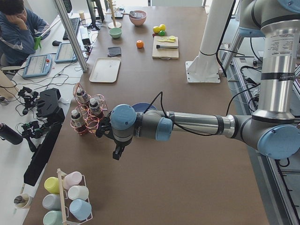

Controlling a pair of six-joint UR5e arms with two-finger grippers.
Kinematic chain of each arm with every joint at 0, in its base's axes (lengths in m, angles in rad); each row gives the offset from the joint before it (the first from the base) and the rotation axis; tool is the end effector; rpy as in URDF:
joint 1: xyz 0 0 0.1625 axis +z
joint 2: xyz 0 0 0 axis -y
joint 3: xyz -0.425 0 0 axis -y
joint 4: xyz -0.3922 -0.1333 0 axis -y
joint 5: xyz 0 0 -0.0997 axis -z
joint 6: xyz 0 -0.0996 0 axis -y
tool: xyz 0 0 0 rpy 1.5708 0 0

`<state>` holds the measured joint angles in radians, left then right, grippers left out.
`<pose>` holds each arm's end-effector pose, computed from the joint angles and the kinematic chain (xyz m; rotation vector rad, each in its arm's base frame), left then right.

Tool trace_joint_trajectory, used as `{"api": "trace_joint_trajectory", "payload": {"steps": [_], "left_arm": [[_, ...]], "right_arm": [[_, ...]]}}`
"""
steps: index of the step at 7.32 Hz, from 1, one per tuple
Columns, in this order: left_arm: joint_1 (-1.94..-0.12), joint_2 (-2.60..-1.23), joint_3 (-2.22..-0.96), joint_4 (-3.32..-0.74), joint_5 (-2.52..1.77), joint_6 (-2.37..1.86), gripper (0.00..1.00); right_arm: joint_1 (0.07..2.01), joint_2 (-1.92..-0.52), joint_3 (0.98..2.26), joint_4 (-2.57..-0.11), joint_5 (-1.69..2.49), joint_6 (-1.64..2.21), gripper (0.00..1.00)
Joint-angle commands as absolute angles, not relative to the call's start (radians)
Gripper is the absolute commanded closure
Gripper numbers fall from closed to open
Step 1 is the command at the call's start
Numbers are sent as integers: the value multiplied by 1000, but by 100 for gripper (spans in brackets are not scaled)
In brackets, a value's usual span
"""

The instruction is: Pick orange to plate

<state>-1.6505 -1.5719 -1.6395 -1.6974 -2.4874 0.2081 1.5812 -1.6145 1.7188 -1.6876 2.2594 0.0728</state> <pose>-0.0940 -0.4954 0.6001 0.3121 0.8794 0.2090 0.0749 -0.4695 0.6244 -0.0335 -0.6881 0.0842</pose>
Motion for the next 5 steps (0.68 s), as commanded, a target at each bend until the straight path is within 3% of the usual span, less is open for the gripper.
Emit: {"api": "trace_joint_trajectory", "payload": {"steps": [1, 3, 5], "left_arm": [[-1651, -1575, -1611, -1808, -2531, 204, 1], [-1558, -1641, -1620, -1882, -2556, 90, 2], [-1470, -1603, -1618, -1984, -2543, -137, 1]], "right_arm": [[1533, -1603, 1712, -1518, 2252, 74, 0], [1499, -1606, 1695, -1356, 2229, 101, 0], [1390, -1560, 1715, -1283, 2232, 365, 0]]}}
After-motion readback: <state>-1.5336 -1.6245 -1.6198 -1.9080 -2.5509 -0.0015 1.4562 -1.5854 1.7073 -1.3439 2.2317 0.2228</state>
